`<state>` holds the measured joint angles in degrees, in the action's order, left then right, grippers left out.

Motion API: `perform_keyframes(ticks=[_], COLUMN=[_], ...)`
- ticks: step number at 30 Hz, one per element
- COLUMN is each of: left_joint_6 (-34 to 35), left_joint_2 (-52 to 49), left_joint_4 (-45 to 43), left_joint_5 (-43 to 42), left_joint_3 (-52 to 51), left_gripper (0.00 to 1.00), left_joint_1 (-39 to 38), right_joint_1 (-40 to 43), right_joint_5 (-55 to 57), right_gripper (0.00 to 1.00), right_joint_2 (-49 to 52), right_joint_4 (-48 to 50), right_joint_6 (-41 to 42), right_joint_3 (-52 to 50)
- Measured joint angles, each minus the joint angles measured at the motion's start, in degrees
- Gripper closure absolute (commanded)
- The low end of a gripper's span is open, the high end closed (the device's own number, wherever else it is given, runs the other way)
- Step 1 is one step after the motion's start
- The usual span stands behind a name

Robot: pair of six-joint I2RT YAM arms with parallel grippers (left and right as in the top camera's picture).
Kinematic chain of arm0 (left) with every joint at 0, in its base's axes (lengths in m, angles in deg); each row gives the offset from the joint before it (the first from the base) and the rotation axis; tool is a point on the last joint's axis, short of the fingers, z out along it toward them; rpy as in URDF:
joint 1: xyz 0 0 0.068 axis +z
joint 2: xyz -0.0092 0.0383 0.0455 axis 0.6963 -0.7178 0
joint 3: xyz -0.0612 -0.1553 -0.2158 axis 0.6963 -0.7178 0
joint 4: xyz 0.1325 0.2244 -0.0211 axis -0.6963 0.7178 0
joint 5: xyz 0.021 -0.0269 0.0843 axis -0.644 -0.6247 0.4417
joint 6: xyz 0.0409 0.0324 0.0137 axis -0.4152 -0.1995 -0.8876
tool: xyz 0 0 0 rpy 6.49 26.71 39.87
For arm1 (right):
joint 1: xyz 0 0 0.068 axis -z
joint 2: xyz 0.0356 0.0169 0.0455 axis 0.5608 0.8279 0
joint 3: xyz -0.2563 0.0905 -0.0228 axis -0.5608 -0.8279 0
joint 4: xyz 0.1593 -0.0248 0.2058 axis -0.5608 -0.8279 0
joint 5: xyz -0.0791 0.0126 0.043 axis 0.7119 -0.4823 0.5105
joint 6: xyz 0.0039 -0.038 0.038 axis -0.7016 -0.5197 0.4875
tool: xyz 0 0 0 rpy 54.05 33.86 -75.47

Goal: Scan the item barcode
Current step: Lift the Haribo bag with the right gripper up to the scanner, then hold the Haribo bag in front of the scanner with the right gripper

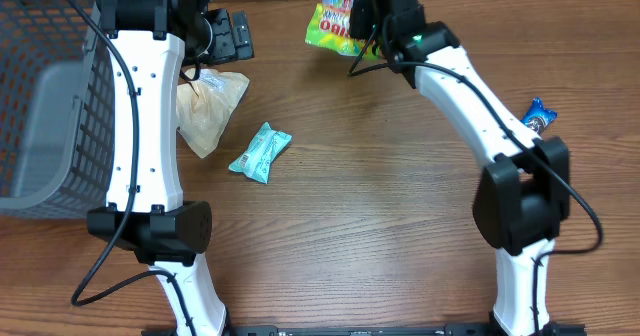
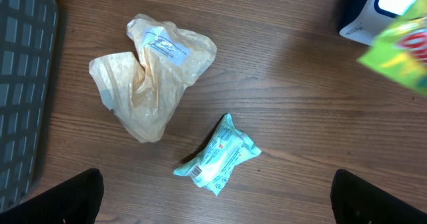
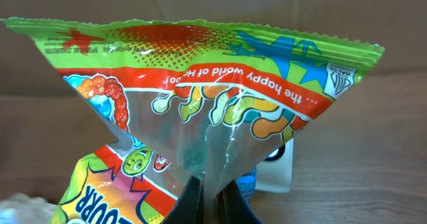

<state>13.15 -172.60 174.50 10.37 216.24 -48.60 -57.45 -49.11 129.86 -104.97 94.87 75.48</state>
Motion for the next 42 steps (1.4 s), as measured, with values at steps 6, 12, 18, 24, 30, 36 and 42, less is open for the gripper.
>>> perform_keyframes(ticks=[6, 12, 18, 24, 30, 36, 42], left_joint_6=[0.0, 0.0, 0.0, 0.0, 0.0, 0.0, 0.0], left_joint_2=[0.0, 0.0, 0.0, 0.0, 0.0, 0.0, 0.0], left_joint_4=[0.0, 0.0, 0.0, 0.0, 0.0, 0.0, 0.0], left_joint_5=[0.0, 0.0, 0.0, 0.0, 0.0, 0.0, 0.0], left_joint_3=[0.0, 0.0, 0.0, 0.0, 0.0, 0.0, 0.0], left_gripper=[0.0, 0.0, 0.0, 0.0, 0.0, 0.0, 0.0], left_joint_1=[0.0, 0.0, 0.0, 0.0, 0.0, 0.0, 0.0], right_joint_1=[0.0, 0.0, 0.0, 0.0, 0.0, 0.6, 3.1], right_joint_5=[-0.2, -0.8, -2.3, -3.6, -5.1, -7.6, -10.6], right_gripper=[0.96, 0.96, 0.96, 0.96, 0.96, 0.96, 0.96], right_joint_2=[7.5, 8.7, 8.7, 8.7, 8.0, 5.3, 4.4], right_joint_4=[1.7, 4.2, 4.2, 3.5, 4.5, 6.6, 4.7], right_joint_6=[0.0, 0.0, 0.9, 6.3, 16.4, 25.3, 31.8], right_joint_3=[0.0, 0.0, 0.0, 0.0, 0.0, 0.0, 0.0])
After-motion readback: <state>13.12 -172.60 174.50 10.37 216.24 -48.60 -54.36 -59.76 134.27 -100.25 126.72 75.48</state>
